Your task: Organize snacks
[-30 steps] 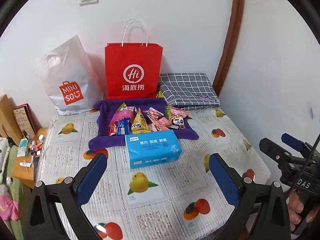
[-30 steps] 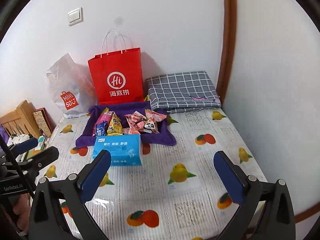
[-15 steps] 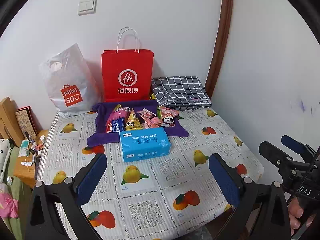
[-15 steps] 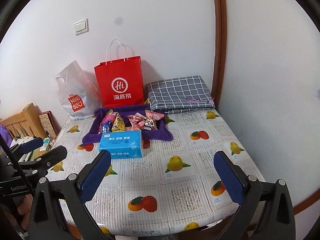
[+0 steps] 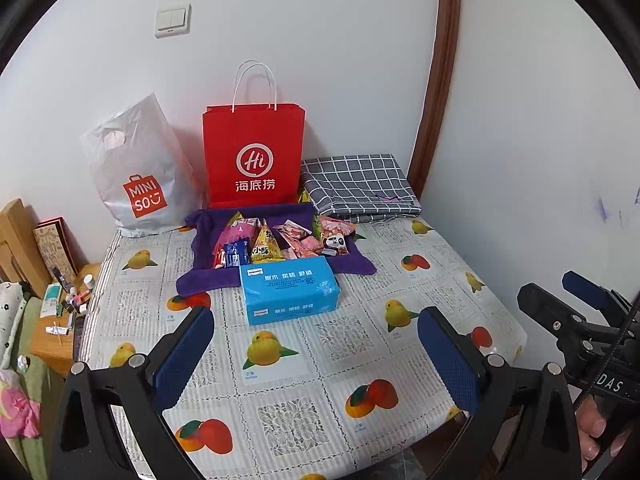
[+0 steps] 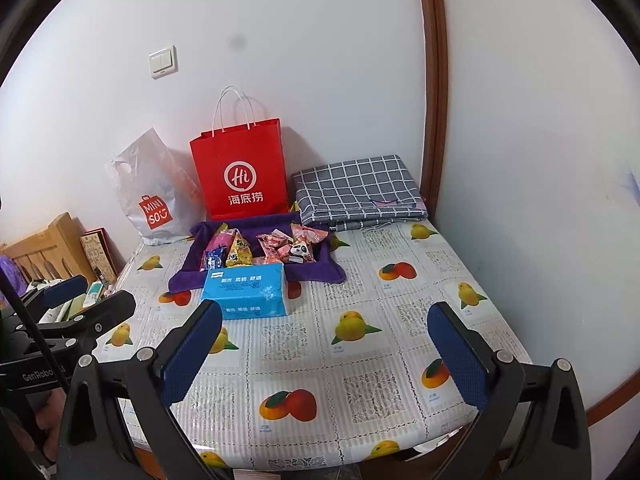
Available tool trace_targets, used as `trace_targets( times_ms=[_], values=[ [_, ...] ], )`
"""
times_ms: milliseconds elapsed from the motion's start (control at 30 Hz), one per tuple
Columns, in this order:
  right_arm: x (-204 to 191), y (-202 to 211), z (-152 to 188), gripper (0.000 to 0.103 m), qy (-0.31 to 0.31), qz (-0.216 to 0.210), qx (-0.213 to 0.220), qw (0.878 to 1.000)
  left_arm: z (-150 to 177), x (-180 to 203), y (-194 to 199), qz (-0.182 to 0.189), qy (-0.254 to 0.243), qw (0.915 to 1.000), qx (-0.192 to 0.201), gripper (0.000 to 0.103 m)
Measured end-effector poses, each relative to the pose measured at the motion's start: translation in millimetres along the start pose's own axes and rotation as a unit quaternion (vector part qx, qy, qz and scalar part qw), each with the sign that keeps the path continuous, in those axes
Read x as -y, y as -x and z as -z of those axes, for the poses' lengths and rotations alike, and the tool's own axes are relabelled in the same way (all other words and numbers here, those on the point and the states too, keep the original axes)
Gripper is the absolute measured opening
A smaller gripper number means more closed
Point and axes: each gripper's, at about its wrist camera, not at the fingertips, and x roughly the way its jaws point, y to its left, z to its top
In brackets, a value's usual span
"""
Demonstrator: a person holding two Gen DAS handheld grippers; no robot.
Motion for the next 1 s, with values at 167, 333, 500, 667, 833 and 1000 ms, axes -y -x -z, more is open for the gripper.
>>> trace_targets(
  times_ms=[167,333,500,667,833,1000],
  values=[
    [0.8,1.2,0.6,0.101,-0.002,0.0,0.001,1.0,0.8,1.7,0.8,-0.001,0.0,1.0,0.001,0.103],
    [0.5,1.7,0.9,0.101,-0.004,-0.001,0.001,1.0,0.9,1.9,0.8,-0.001,0.001,1.0,0.001,0.103],
    [0.3,1.8,0.9,0.101,-0.004,-0.002,0.001,1.0,0.8,1.2,2.2,0.001,0.002,1.0,0.002,0.103],
    [0.2,1.9,1.1,0.101,-0.005,-0.003,0.001,1.0,0.5,0.9,2.9,0.0,0.001,1.0,0.0,0.103],
    [-1.9,2.0,1.6,0.101,-0.007,-0.003,0.0,1.0,0.4,1.0,2.9,0.0,0.002,1.0,0.0,0.103],
    [-3.1,2.4,1.8,0.101,-0.008,-0.003,0.001,1.0,0.0,-0.3,2.7,0.001,0.002,1.0,-0.001,0.103]
  ],
)
